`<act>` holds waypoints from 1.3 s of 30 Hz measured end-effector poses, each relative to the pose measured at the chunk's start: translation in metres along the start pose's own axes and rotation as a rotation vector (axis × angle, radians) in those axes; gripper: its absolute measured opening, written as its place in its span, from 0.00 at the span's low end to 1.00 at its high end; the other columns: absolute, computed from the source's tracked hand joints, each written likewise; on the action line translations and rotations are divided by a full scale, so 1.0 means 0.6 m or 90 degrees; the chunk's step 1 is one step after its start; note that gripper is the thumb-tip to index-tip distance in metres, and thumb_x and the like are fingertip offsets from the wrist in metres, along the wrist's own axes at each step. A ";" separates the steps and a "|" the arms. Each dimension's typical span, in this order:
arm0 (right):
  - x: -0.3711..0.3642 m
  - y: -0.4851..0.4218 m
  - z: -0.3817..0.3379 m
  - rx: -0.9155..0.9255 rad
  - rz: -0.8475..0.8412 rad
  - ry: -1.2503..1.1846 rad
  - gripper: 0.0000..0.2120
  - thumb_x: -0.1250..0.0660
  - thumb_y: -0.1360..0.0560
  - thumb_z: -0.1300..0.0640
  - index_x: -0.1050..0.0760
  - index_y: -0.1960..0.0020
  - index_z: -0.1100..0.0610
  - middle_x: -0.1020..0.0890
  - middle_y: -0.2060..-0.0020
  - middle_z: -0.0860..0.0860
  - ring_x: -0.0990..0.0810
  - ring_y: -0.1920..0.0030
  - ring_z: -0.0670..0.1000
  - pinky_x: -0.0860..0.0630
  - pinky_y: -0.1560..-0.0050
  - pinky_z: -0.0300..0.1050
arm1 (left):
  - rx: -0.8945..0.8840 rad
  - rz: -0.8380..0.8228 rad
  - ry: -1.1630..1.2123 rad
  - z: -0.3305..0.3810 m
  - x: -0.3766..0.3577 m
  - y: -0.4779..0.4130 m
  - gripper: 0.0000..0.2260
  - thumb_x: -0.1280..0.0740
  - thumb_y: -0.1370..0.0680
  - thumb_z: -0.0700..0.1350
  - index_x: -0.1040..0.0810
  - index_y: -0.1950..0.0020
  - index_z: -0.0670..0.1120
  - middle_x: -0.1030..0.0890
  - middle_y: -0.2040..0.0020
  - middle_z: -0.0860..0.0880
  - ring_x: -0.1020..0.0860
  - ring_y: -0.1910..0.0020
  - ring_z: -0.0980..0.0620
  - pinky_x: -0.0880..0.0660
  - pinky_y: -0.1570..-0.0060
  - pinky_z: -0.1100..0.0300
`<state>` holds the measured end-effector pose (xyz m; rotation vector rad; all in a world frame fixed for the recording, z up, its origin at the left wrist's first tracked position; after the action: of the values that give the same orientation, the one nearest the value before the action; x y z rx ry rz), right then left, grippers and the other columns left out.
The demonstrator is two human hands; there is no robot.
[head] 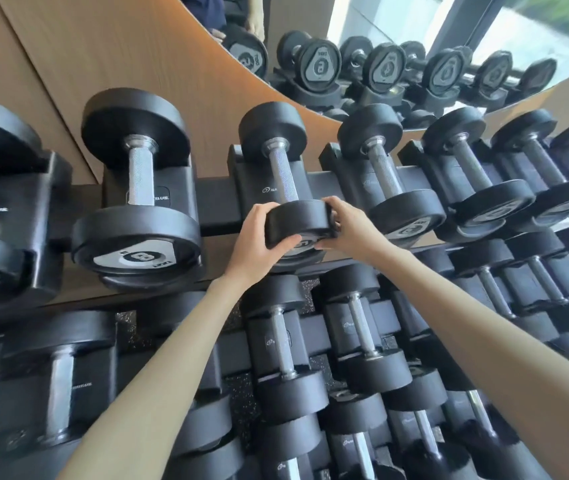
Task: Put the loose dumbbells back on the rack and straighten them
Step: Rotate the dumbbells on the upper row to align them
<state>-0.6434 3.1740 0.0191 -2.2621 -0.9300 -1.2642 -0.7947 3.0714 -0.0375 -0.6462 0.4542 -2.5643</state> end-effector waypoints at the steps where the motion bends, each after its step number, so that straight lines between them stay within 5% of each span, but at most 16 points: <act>1: -0.008 -0.001 0.006 -0.002 0.000 -0.054 0.34 0.21 0.39 0.61 0.32 0.37 0.60 0.23 0.45 0.55 0.24 0.45 0.56 0.26 0.45 0.49 | -0.039 -0.011 -0.053 0.011 0.002 -0.009 0.28 0.34 0.31 0.60 0.29 0.39 0.42 0.28 0.44 0.50 0.30 0.44 0.53 0.36 0.44 0.71; 3: -0.031 0.001 0.020 -0.028 0.003 -0.157 0.33 0.20 0.39 0.61 0.33 0.39 0.58 0.22 0.50 0.52 0.22 0.50 0.53 0.25 0.50 0.42 | -0.109 -0.031 -0.176 0.039 -0.006 -0.033 0.27 0.34 0.31 0.61 0.26 0.41 0.43 0.24 0.45 0.48 0.29 0.45 0.50 0.33 0.45 0.62; 6: -0.067 0.010 0.037 -0.072 0.044 -0.296 0.34 0.20 0.40 0.62 0.34 0.40 0.54 0.22 0.52 0.47 0.21 0.51 0.52 0.23 0.51 0.47 | -0.096 0.001 -0.279 0.068 -0.026 -0.053 0.25 0.34 0.34 0.65 0.22 0.45 0.50 0.20 0.48 0.52 0.25 0.48 0.52 0.29 0.52 0.59; 12: -0.063 0.000 0.056 -0.029 0.034 -0.366 0.34 0.20 0.41 0.62 0.30 0.38 0.54 0.21 0.48 0.49 0.22 0.46 0.51 0.25 0.44 0.46 | -0.136 0.090 -0.243 0.047 -0.022 -0.043 0.24 0.29 0.34 0.63 0.20 0.47 0.47 0.18 0.51 0.51 0.23 0.52 0.51 0.26 0.51 0.58; 15: -0.055 -0.001 0.044 0.004 0.015 -0.361 0.35 0.21 0.40 0.63 0.30 0.37 0.51 0.21 0.47 0.49 0.23 0.45 0.49 0.27 0.43 0.36 | -0.143 0.125 -0.181 0.032 -0.011 -0.035 0.23 0.28 0.33 0.60 0.20 0.48 0.44 0.19 0.54 0.49 0.24 0.54 0.49 0.27 0.51 0.58; 20: -0.021 -0.005 0.006 0.076 0.007 -0.134 0.38 0.20 0.41 0.55 0.30 0.34 0.57 0.20 0.45 0.55 0.23 0.44 0.55 0.27 0.40 0.49 | -0.126 0.151 -0.059 0.005 -0.002 -0.022 0.25 0.30 0.30 0.61 0.24 0.49 0.40 0.24 0.54 0.48 0.26 0.54 0.51 0.29 0.50 0.58; 26: 0.013 -0.009 -0.068 0.130 -0.061 0.289 0.32 0.26 0.33 0.48 0.34 0.36 0.61 0.23 0.46 0.56 0.29 0.48 0.58 0.33 0.49 0.47 | -0.073 0.266 0.083 -0.030 -0.012 -0.003 0.33 0.41 0.27 0.69 0.30 0.51 0.37 0.30 0.55 0.58 0.31 0.58 0.65 0.34 0.57 0.69; 29: 0.011 -0.011 -0.100 0.124 -0.071 0.416 0.24 0.28 0.31 0.49 0.34 0.44 0.61 0.23 0.51 0.55 0.30 0.50 0.55 0.31 0.55 0.47 | -0.046 0.297 0.121 -0.039 -0.023 0.000 0.32 0.46 0.26 0.71 0.32 0.50 0.40 0.31 0.57 0.56 0.32 0.59 0.65 0.35 0.58 0.69; 32: 0.009 -0.006 -0.106 0.170 -0.048 0.485 0.26 0.28 0.31 0.48 0.34 0.42 0.61 0.23 0.51 0.54 0.30 0.47 0.56 0.29 0.52 0.47 | -0.015 0.317 0.138 -0.047 -0.030 0.009 0.32 0.48 0.26 0.71 0.33 0.51 0.41 0.32 0.59 0.55 0.32 0.60 0.65 0.35 0.59 0.68; 34: 0.008 -0.003 -0.084 0.185 -0.030 0.395 0.32 0.28 0.31 0.49 0.36 0.33 0.59 0.24 0.47 0.54 0.30 0.47 0.55 0.31 0.46 0.46 | 0.009 0.290 0.129 -0.047 -0.031 0.009 0.35 0.47 0.27 0.72 0.31 0.50 0.38 0.30 0.57 0.52 0.31 0.60 0.61 0.33 0.57 0.66; 39: -0.016 0.019 0.005 0.015 -0.003 -0.360 0.31 0.24 0.34 0.58 0.32 0.34 0.51 0.24 0.42 0.52 0.24 0.42 0.48 0.28 0.40 0.39 | 0.034 0.115 0.026 -0.039 -0.013 0.016 0.40 0.46 0.28 0.73 0.31 0.40 0.36 0.26 0.46 0.44 0.28 0.47 0.52 0.33 0.46 0.65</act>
<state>-0.6371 3.1643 0.0091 -2.6486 -1.1208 -0.6044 -0.7972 3.0721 -0.0637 -0.5093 0.4353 -2.4134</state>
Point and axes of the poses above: each hand's wrist, its own y-axis away from the middle knuckle, its own x-axis out of the back of the hand, z = x × y, the point moved 2 cm from there along -y, towards the middle knuckle
